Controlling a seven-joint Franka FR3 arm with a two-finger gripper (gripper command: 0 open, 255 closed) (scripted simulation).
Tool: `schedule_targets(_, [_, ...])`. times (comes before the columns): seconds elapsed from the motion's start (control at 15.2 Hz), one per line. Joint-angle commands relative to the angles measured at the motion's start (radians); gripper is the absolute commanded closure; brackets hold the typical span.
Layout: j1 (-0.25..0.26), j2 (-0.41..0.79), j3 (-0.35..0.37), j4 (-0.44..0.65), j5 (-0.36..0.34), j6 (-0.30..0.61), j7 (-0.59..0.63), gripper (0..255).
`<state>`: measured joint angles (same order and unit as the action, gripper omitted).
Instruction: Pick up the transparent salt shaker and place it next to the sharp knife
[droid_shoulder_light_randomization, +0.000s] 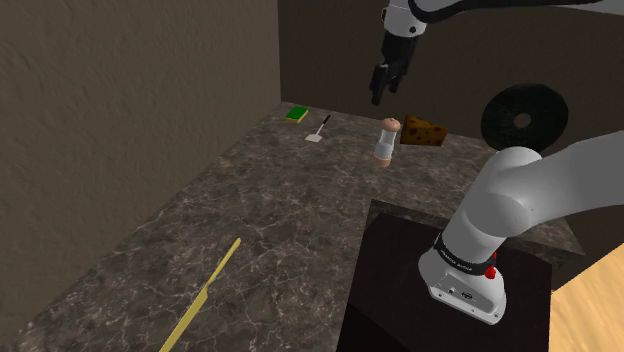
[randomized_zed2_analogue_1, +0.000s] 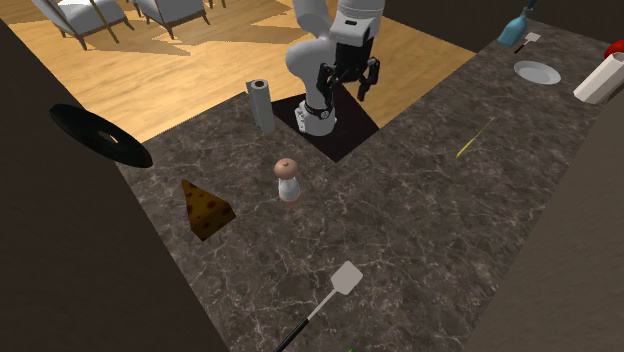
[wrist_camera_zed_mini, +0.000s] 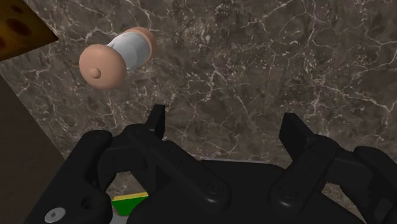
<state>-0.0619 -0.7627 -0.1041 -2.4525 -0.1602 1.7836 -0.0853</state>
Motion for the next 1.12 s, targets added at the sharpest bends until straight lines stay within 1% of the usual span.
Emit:
schedule_targets(0.0, [-0.013, 0.028, -0.044, -0.008, -0.023, 0.037, -0.047, 0])
schedule_targets(0.53, [-0.048, 0.202, -0.215, -0.017, -0.088, 0.224, -0.218, 0])
schedule_targets(0.73, [-0.053, 0.289, -0.280, 0.002, -0.094, 0.294, -0.287, 0])
schedule_targets(0.92, [-0.052, 0.388, -0.344, 0.033, -0.083, 0.362, -0.361, 0])
schedule_targets(1.06, [-0.052, 0.408, -0.354, 0.030, -0.080, 0.385, -0.372, 0])
